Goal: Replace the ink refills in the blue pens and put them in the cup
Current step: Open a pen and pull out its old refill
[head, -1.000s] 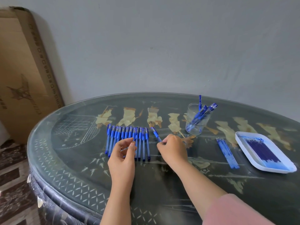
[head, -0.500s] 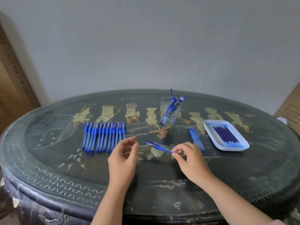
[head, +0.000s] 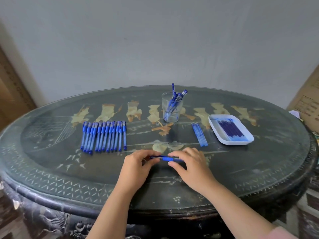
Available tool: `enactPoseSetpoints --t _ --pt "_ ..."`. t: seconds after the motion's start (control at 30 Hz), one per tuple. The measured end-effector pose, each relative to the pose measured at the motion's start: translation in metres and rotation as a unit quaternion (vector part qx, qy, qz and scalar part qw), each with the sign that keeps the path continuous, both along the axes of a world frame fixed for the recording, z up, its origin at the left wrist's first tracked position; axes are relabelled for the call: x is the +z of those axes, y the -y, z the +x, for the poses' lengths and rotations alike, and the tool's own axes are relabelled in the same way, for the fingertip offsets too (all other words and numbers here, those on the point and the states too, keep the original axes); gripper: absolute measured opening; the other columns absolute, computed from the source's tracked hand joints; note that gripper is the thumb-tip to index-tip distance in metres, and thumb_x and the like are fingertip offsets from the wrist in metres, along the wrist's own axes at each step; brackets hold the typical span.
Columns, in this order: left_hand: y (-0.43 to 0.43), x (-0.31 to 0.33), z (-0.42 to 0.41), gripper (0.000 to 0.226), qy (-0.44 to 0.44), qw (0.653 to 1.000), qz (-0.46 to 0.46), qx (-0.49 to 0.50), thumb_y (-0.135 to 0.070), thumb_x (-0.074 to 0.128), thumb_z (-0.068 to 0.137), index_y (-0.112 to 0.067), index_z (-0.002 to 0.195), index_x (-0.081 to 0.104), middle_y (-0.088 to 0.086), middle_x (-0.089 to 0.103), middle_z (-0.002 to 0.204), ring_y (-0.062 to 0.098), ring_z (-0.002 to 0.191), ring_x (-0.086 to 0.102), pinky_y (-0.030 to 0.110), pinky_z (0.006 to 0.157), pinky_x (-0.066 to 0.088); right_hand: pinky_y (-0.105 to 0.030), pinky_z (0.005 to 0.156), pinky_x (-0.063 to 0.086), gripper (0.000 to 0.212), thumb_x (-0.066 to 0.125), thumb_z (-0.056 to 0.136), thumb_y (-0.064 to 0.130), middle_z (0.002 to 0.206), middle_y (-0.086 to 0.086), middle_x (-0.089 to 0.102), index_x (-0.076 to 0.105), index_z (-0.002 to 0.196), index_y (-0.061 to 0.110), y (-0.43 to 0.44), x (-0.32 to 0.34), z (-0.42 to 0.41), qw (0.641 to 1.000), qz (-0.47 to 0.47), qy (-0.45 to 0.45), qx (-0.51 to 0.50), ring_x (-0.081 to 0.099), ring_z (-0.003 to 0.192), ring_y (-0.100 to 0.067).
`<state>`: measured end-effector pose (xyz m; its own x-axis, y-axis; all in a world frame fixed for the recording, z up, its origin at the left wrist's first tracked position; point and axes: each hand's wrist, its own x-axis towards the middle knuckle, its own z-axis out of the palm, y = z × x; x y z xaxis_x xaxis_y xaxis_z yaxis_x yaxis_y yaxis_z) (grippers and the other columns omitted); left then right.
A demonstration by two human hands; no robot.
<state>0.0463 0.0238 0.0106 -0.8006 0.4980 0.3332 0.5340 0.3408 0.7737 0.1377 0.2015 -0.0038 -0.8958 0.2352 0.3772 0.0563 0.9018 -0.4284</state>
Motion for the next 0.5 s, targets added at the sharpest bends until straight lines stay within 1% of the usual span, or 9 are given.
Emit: enactPoseSetpoints --t 0.03,0.1,0.2,0.3,0.4,0.5 --pt "0.000 0.000 0.000 0.021 -0.003 1.000 -0.002 -0.003 -0.017 0.077 0.082 -0.029 0.099 0.076 -0.023 0.067 0.092 -0.005 0.092 0.061 0.004 0.080 0.042 -0.030 0.080 0.036 0.044 0.039 0.088 0.058 0.085 0.016 0.048 0.069 0.109 0.035 0.001 -0.001 -0.001 1.000 0.014 0.000 -0.002 0.048 0.085 -0.012" --pt "0.001 0.000 -0.001 0.022 -0.007 1.000 -0.004 -0.008 -0.017 0.077 0.082 -0.029 0.100 0.076 -0.025 0.066 0.092 -0.006 0.093 0.059 0.004 0.081 0.041 -0.031 0.075 0.037 0.041 0.039 0.091 0.052 0.082 0.011 0.050 0.072 0.104 0.032 0.000 -0.006 -0.004 0.999 0.037 -0.010 -0.008 0.051 0.080 -0.016" --pt "0.002 -0.001 -0.001 0.024 -0.023 1.000 -0.002 -0.018 -0.016 0.079 0.079 -0.028 0.101 0.076 -0.026 0.065 0.091 -0.007 0.095 0.058 0.003 0.082 0.039 -0.032 0.072 0.036 0.040 0.038 0.091 0.046 0.084 0.007 0.056 0.072 0.100 0.028 0.005 -0.007 -0.011 0.999 0.035 -0.015 -0.005 0.055 0.079 -0.021" --pt "0.002 -0.001 -0.002 0.025 -0.033 0.999 -0.006 -0.022 -0.017 0.080 0.077 -0.026 0.100 0.077 -0.024 0.066 0.091 -0.006 0.096 0.058 0.003 0.081 0.040 -0.034 0.075 0.039 0.044 0.036 0.092 0.048 0.086 0.007 0.059 0.072 0.104 0.027 0.011 -0.005 -0.015 1.000 0.020 -0.009 0.020 0.054 0.083 -0.020" --pt "0.001 -0.003 -0.003 0.020 -0.025 0.999 -0.017 -0.021 -0.021 0.078 0.081 -0.025 0.101 0.077 -0.017 0.069 0.093 -0.007 0.094 0.059 0.002 0.081 0.039 -0.039 0.074 0.043 0.042 0.037 0.092 0.049 0.083 0.009 0.060 0.073 0.094 0.027 0.009 -0.007 -0.016 0.999 0.019 -0.027 0.022 0.055 0.083 -0.019" --pt "-0.001 -0.005 -0.003 0.011 -0.035 0.998 -0.037 -0.023 -0.025 0.070 0.088 -0.022 0.096 0.077 -0.013 0.070 0.087 0.000 0.085 0.061 0.008 0.077 0.042 -0.038 0.067 0.045 0.035 0.042 0.093 0.042 0.079 0.013 0.060 0.071 0.085 0.026 0.008 -0.009 -0.016 0.997 0.052 -0.064 0.012 0.054 0.078 -0.016"
